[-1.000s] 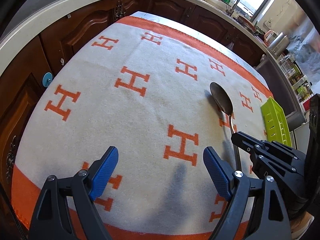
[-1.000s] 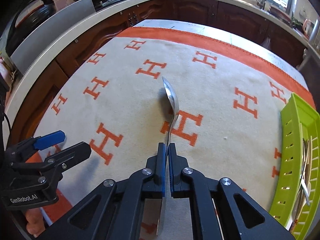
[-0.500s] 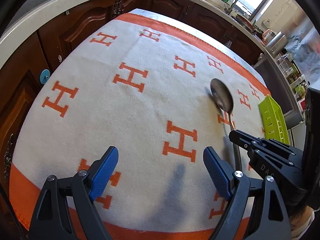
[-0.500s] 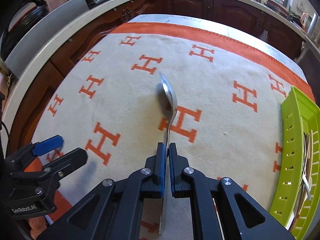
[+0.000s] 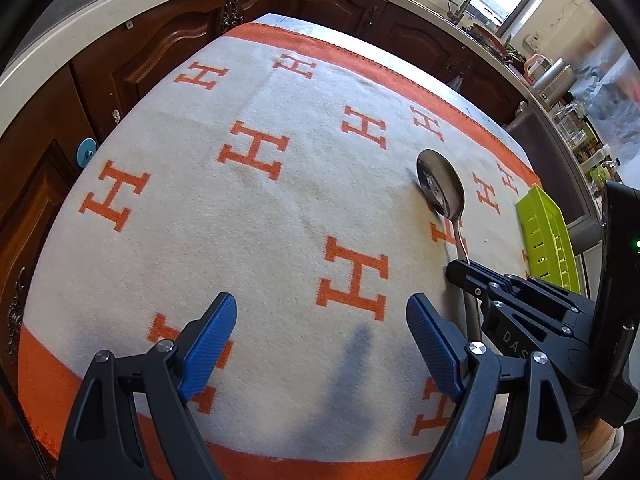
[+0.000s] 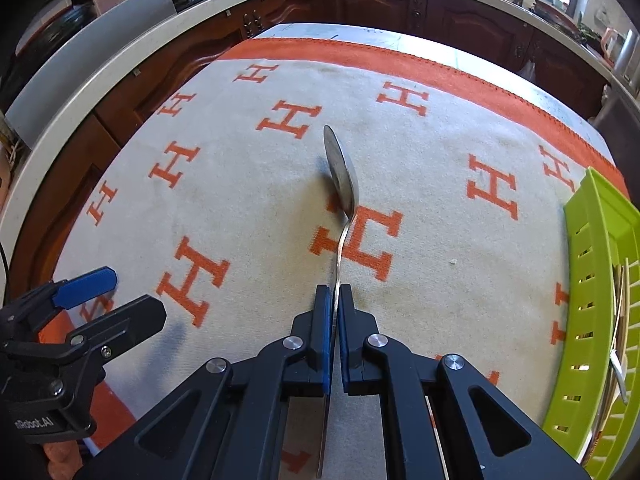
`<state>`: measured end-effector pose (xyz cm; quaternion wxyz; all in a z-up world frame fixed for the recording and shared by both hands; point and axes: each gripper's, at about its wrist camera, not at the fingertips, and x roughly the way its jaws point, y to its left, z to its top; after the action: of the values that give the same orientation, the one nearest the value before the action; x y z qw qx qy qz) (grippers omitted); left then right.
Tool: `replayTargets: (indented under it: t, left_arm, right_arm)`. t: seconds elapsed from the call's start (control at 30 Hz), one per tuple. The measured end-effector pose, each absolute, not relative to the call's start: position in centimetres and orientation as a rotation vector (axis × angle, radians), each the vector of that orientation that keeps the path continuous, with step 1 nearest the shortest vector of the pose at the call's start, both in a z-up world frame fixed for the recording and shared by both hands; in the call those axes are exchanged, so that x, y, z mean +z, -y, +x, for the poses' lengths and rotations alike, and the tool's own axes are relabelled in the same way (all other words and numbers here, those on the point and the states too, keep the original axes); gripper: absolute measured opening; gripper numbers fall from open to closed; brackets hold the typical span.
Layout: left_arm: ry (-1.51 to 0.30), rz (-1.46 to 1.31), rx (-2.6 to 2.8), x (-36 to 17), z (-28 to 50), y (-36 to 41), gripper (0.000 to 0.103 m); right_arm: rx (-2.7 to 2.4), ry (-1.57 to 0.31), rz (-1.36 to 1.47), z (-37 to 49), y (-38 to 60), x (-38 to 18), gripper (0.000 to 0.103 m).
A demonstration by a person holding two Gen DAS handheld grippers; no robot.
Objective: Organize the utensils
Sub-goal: 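Lift the large spoon with the right tool and drop it into the tray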
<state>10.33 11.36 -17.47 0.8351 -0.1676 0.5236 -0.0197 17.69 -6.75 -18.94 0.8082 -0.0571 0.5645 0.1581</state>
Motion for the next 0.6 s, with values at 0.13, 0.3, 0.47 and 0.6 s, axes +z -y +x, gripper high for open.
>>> replayTargets:
  t: [0.13,0.3,0.47,0.6]
  left_arm:
    - [-1.092,-0.318,-0.049,-16.2,9.9,-10.5,0.085]
    - [-1.067,-0.249,-0.054,-14.6,9.3,-8.7,0.085]
    - [-1.066,-0.190,-0.080,-13.5,9.2,-5.8,0.090]
    - [-1.074,-0.163,-0.112,-12.9,9.1,-3.1,0.095]
  right_arm:
    - [0.346,-1.231,-0.018,17.4,8.1,-18.6,0.002]
    - [0.350,-1.195,0.062,15.2,11.0,-16.6,0.002]
    - [0.317,-1.131,0.130,12.1,15.9,-13.2,0.002]
    - [0.237,-1.080,0.170,10.1,20.8,-10.8,0.002]
